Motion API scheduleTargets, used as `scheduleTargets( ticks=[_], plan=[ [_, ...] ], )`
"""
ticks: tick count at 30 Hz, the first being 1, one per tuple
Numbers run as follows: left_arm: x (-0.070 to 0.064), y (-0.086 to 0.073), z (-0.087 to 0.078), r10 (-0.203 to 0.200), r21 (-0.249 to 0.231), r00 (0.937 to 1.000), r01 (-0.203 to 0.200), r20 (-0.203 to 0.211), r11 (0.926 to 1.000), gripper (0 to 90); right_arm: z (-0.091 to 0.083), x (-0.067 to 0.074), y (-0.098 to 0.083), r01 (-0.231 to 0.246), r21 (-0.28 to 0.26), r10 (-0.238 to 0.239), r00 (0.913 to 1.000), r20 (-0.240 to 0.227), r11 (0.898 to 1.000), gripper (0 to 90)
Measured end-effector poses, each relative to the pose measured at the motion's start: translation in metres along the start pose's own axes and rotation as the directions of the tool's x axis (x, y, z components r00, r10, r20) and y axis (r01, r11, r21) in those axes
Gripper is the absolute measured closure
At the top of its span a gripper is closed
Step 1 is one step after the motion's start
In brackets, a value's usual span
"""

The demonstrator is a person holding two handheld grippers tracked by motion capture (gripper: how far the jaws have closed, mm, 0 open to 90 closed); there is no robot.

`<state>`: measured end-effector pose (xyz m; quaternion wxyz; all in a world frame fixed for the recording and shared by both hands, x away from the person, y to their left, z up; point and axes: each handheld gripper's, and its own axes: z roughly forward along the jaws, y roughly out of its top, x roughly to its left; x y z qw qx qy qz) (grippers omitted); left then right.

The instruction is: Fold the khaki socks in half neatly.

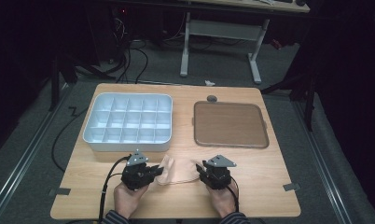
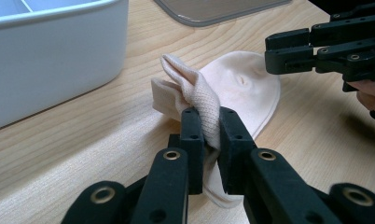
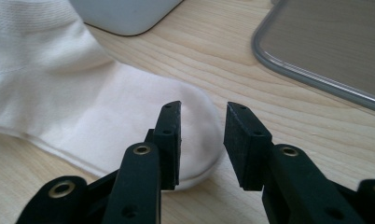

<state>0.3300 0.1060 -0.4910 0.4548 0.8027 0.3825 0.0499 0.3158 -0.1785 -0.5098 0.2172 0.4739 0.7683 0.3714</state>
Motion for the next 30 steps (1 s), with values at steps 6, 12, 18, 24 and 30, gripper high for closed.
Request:
scheduleTargets(
  ticks=[6, 12, 18, 24, 30],
  plan=[
    [0.000, 0.000, 0.000, -0.002, -0.003, 1.0000, 0.002, 0.001, 1.0000, 82.2, 0.005, -0.006, -0.002, -0.022, 0.030, 0.022, 0.9997, -0.001, 0.999, 67.6],
    [-0.001, 0.001, -0.001, 0.002, -0.007, 1.0000, -0.002, 0.003, 1.0000, 82.3, 0.010, -0.004, -0.005, -0.026, 0.053, 0.028, 0.9989, -0.038, 0.998, 79.3],
    [-0.003, 0.003, -0.001, 0.014, -0.009, 0.9999, -0.013, 0.004, 0.9999, 82.3, 0.012, 0.001, -0.006, -0.007, 0.060, 0.011, 0.9978, -0.065, 0.998, 84.8],
    [-0.004, 0.005, -0.001, 0.020, -0.007, 0.9997, -0.020, 0.011, 0.9998, 82.3, 0.013, 0.007, -0.006, 0.003, 0.060, 0.003, 0.9962, -0.087, 0.998, 85.4],
    [-0.005, 0.006, 0.000, 0.020, -0.003, 0.9996, -0.020, 0.022, 0.9998, 82.2, 0.014, 0.012, -0.006, 0.000, 0.061, 0.006, 0.9950, -0.100, 0.998, 85.5]
  ],
)
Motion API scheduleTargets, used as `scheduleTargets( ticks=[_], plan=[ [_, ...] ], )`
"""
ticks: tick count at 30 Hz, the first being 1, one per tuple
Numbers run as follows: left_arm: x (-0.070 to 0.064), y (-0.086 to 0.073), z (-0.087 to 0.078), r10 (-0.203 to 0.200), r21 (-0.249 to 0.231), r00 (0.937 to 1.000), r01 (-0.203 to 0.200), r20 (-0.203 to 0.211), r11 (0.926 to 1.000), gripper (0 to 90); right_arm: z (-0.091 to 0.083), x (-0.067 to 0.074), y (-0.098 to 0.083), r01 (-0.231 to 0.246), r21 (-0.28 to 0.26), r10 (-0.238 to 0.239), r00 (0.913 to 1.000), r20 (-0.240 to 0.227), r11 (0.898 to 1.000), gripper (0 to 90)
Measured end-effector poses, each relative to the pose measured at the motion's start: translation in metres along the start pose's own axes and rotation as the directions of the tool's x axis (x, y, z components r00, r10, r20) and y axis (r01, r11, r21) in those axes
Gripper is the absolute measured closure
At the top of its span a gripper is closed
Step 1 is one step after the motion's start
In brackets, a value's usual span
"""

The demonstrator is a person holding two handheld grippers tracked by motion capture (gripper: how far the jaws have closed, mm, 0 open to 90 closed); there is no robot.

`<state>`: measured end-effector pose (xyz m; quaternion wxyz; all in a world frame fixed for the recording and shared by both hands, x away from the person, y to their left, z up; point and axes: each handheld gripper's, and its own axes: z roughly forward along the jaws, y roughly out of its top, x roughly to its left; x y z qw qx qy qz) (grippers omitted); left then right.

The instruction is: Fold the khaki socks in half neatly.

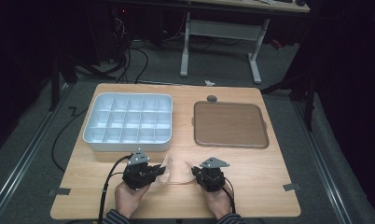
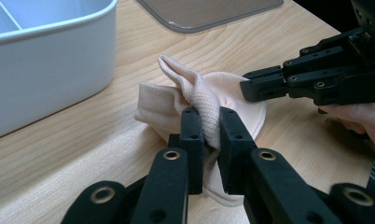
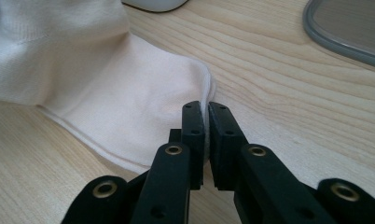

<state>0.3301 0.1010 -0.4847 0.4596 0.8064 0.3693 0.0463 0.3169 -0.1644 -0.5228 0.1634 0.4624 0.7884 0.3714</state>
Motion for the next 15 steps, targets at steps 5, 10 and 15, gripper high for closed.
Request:
scheduleTargets(
  ticks=[5, 10, 15],
  plan=[
    [-0.0030, 0.0027, 0.0028, 0.010, 0.006, 0.9999, -0.010, 0.006, 0.9999, 82.1, 0.0016, 0.0031, 0.0006, 0.010, -0.001, -0.010, 0.9999, -0.013, 1.000, 85.5],
    [-0.0051, 0.0033, 0.0060, 0.019, 0.017, 0.9998, -0.019, 0.011, 0.9997, 82.0, 0.0027, 0.0055, 0.0012, 0.009, 0.000, -0.009, 0.9997, -0.022, 1.000, 85.5],
    [-0.0076, 0.0033, 0.0095, 0.024, 0.025, 0.9997, -0.024, 0.008, 0.9994, 81.8, 0.0038, 0.0075, 0.0013, 0.007, -0.001, -0.007, 0.9996, -0.029, 1.000, 85.5]
  ],
)
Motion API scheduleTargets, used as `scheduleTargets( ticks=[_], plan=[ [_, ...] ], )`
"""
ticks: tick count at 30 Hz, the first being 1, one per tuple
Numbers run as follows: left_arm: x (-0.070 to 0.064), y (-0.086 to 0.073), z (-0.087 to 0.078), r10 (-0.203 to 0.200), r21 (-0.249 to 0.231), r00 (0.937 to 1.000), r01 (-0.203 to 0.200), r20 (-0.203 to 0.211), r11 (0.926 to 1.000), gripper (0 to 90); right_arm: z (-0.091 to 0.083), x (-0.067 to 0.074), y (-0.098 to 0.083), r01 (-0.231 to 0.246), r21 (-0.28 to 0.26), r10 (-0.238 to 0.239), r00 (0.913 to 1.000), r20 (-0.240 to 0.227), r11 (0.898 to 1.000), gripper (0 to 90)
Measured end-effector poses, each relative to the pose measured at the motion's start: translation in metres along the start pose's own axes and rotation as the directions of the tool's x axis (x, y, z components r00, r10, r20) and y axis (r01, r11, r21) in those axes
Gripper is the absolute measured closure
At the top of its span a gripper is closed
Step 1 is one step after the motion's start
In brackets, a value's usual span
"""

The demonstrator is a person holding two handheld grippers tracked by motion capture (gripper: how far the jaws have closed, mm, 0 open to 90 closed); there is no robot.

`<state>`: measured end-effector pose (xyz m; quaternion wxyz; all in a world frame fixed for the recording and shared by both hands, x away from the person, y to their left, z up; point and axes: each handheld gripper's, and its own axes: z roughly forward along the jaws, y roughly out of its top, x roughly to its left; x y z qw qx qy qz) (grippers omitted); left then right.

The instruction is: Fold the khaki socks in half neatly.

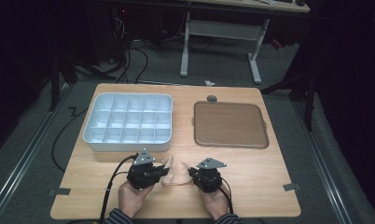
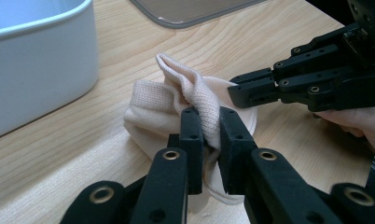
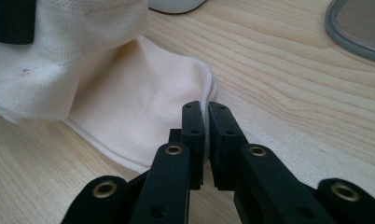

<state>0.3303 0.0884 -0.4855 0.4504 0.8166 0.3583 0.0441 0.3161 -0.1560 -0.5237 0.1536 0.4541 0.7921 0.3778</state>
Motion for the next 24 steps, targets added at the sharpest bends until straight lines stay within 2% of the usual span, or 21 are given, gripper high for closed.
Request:
scheduleTargets(
  ticks=[24],
  plan=[
    [-0.008, 0.002, 0.018, 0.024, 0.048, 0.9995, -0.025, 0.018, 0.9985, 81.7, 0.003, 0.004, 0.001, 0.009, 0.005, -0.009, 0.9998, -0.016, 1.000, 85.4]
  ],
)
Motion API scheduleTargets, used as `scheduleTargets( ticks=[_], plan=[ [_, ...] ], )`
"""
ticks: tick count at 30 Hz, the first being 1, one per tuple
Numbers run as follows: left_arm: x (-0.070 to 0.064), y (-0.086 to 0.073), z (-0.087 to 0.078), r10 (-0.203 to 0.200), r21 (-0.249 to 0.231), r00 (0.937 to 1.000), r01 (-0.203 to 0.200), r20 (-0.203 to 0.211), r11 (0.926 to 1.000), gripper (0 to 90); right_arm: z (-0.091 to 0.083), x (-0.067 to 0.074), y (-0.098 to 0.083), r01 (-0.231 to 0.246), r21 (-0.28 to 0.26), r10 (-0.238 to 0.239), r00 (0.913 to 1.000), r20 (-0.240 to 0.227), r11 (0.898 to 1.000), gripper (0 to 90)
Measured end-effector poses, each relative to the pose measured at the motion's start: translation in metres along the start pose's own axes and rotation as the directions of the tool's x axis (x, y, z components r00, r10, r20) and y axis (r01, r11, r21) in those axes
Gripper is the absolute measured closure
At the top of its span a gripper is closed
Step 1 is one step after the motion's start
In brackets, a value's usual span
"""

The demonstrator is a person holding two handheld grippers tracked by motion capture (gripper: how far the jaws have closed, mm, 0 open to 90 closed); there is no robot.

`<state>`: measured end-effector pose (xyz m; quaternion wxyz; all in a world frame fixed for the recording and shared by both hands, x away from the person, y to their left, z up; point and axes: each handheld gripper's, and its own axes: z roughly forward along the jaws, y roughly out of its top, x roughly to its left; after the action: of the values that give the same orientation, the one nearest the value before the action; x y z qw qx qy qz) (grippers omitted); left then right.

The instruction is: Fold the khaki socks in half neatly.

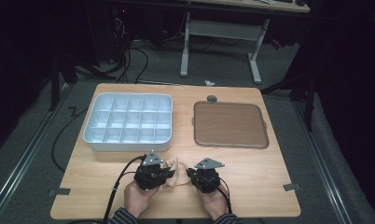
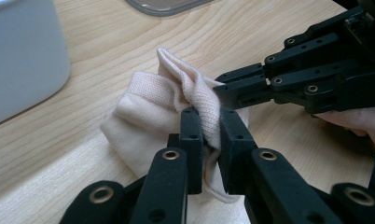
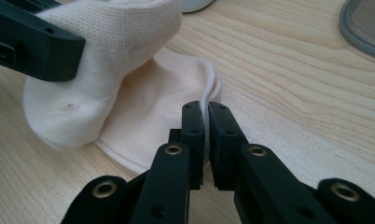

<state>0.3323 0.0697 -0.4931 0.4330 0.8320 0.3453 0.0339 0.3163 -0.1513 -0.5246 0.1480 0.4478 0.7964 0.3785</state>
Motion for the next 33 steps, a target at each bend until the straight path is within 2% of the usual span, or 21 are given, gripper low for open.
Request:
scheduleTargets(
  ticks=[24, 33],
  plan=[
    [-0.001, -0.001, 0.014, -0.002, 0.021, 1.0000, 0.002, 0.000, 0.9998, 80.9, 0.001, 0.000, -0.001, -0.003, 0.001, 0.003, 1.0000, 0.001, 1.000, 84.8],
    [-0.001, -0.004, 0.021, 0.006, 0.044, 1.0000, -0.005, -0.005, 0.9990, 82.4, 0.003, 0.000, -0.001, 0.000, 0.006, 0.000, 1.0000, 0.003, 1.000, 83.7]
  ],
)
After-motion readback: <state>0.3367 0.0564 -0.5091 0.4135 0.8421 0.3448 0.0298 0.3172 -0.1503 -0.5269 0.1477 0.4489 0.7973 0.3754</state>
